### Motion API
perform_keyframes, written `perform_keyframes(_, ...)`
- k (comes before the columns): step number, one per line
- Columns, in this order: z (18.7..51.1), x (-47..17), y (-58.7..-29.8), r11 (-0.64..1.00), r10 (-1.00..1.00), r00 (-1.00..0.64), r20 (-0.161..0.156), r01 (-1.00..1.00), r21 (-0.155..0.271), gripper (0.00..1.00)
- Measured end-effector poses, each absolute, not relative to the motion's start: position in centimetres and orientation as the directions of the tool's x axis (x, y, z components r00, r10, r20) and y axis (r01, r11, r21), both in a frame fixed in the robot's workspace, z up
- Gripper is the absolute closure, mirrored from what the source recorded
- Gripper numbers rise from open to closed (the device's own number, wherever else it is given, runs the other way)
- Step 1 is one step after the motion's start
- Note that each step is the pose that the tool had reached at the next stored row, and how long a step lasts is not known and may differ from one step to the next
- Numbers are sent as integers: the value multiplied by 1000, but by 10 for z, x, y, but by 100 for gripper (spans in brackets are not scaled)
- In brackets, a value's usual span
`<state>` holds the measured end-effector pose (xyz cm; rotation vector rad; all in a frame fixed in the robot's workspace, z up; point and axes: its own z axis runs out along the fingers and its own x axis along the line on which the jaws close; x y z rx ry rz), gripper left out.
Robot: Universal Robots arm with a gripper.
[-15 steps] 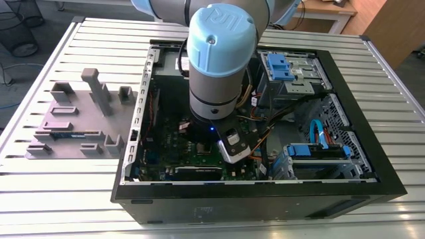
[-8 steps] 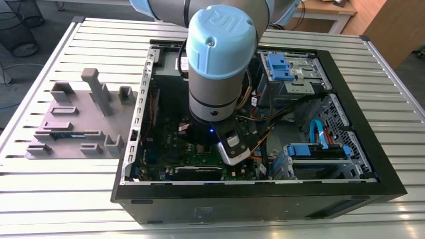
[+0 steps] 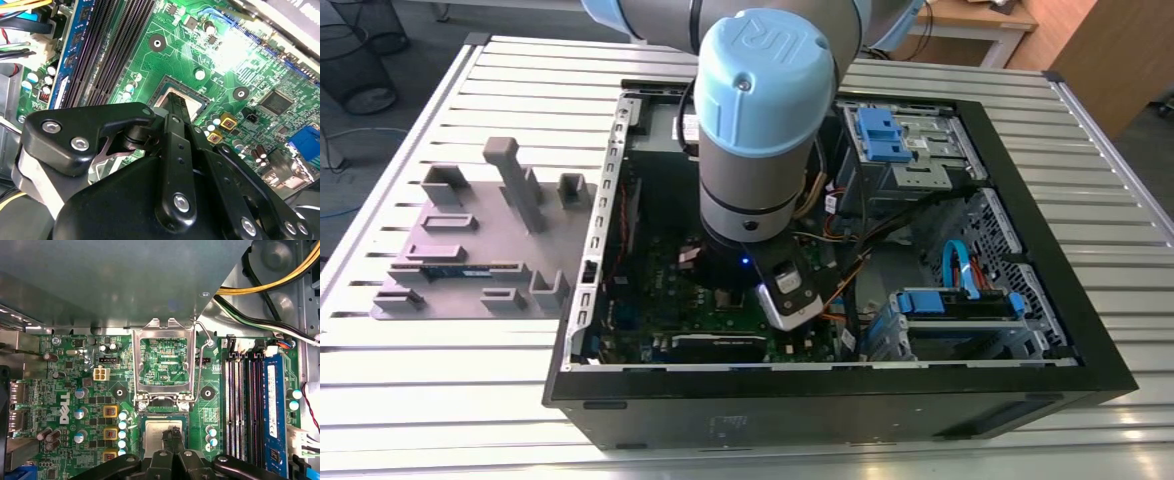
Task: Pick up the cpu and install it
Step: 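Place the cpu into insertion slot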
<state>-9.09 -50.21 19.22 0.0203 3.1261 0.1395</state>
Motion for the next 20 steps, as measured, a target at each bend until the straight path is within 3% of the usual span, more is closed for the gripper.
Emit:
perform_keyframes(9, 195, -91, -501, 996, 14, -1000, -13, 12, 91, 89)
perform_keyframes(20, 232, -91, -502, 996, 14, -1000, -12, 12, 89, 89)
